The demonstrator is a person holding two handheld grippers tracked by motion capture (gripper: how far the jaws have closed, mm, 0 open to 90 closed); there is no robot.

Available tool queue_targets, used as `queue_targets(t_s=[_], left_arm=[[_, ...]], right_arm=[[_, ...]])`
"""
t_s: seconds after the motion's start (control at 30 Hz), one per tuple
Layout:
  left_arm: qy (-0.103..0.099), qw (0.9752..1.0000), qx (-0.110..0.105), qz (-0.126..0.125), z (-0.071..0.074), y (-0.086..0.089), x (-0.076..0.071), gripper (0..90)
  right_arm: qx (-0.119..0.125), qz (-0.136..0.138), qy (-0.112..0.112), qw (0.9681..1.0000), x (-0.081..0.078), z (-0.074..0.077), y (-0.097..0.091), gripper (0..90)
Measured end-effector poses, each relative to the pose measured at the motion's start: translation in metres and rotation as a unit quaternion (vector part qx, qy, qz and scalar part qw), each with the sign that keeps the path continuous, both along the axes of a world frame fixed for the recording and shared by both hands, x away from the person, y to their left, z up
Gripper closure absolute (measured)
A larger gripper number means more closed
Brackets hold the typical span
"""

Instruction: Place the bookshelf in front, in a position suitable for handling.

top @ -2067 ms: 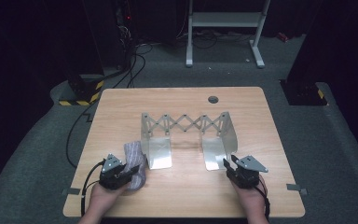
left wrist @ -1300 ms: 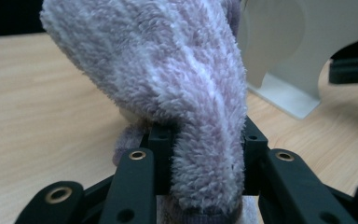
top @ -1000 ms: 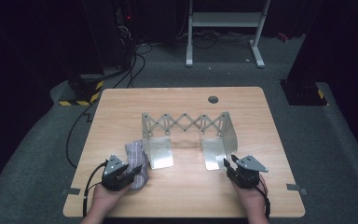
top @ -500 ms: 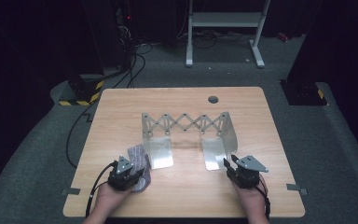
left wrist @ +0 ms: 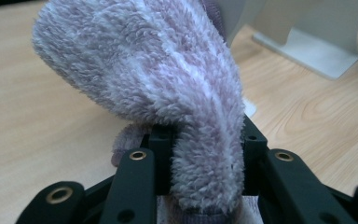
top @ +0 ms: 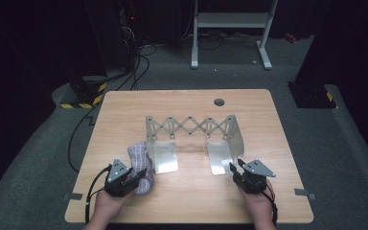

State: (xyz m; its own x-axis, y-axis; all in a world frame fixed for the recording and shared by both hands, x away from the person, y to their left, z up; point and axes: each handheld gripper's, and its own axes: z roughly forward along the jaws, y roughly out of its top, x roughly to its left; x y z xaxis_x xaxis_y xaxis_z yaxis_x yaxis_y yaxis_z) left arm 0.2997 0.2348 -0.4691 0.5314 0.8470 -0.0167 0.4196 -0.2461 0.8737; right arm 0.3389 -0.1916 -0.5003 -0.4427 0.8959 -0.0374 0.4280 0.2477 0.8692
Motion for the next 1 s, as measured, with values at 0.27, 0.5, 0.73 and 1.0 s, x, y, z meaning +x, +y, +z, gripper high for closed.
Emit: queue_targets(t_s=[0.27,0.5,0.73,1.0], left_arm=[[-0.050,0.9985,-0.021,-0.011,0.028,0.000,-0.013,66.5],[-0.056,0.9982,-0.017,-0.009,0.028,-0.002,-0.013,66.5],[-0.034,0.9992,-0.019,-0.009,0.016,-0.002,-0.007,66.5],[0.000,0.9999,-0.008,-0.009,-0.002,-0.001,0.001,66.5]], right_arm=[[0.002,-0.006,0.000,1.0000,-0.002,0.001,0.000,61.9],[0.002,-0.006,0.001,1.0000,-0.001,0.000,-0.002,61.9],[0.003,-0.008,0.001,1.0000,-0.001,0.000,-0.003,61.9],[0.001,-0.004,0.002,1.0000,-0.001,-0.001,-0.002,61.9]])
